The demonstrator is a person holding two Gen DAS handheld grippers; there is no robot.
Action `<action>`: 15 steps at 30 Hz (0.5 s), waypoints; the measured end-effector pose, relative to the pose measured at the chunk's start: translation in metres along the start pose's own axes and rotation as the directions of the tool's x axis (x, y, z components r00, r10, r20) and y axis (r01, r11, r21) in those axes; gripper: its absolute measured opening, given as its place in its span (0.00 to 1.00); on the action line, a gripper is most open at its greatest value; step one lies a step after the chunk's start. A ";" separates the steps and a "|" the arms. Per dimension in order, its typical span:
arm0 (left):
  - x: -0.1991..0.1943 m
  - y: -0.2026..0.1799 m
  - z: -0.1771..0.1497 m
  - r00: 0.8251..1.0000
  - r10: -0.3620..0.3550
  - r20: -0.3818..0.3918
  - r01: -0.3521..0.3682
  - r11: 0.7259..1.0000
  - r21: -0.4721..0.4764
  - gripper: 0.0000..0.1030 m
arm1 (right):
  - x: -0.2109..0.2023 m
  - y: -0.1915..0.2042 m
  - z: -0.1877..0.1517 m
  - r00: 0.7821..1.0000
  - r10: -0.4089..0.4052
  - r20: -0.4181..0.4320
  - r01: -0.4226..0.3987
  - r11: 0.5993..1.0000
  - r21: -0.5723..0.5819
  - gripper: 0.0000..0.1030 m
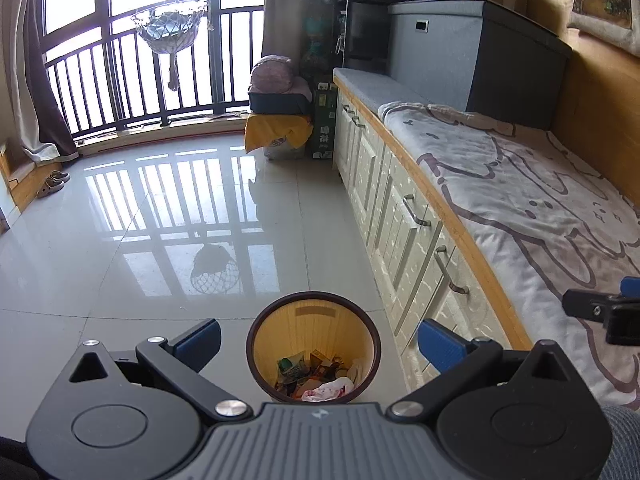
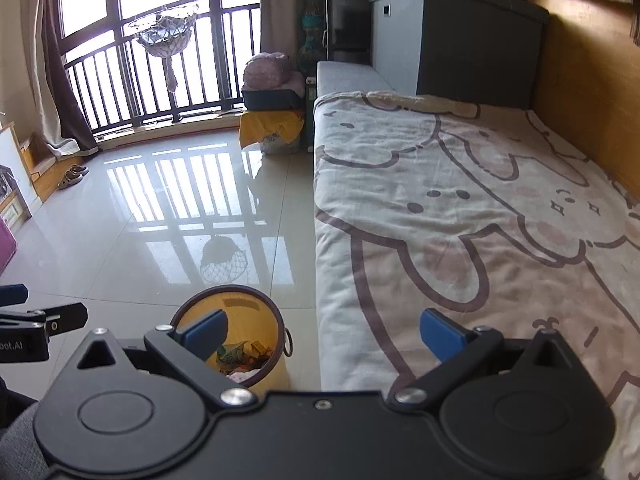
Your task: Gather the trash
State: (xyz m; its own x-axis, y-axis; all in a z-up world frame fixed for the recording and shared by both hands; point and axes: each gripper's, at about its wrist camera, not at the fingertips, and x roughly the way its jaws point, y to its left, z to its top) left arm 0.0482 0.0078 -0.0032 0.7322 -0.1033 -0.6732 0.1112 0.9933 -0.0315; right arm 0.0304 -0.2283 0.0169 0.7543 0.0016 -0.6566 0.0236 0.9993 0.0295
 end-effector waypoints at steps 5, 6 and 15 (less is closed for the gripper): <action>0.000 -0.003 -0.005 1.000 0.000 0.014 0.000 1.000 0.005 1.00 | -0.001 0.002 -0.009 1.000 -0.017 0.016 0.017 1.000 -0.009 1.00; 0.000 -0.003 -0.005 1.000 0.002 0.014 -0.002 1.000 0.003 1.00 | -0.001 0.002 -0.009 1.000 -0.019 0.021 0.019 1.000 -0.007 1.00; 0.004 -0.002 -0.010 1.000 0.018 0.008 -0.018 1.000 -0.007 1.00 | 0.003 0.002 -0.015 0.999 -0.027 0.025 0.027 1.000 0.005 1.00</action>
State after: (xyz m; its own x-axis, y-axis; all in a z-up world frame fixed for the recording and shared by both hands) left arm 0.0442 0.0057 -0.0130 0.7395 -0.0859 -0.6676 0.0932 0.9953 -0.0248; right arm 0.0228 -0.2257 0.0035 0.7698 -0.0264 -0.6377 0.0470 0.9988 0.0153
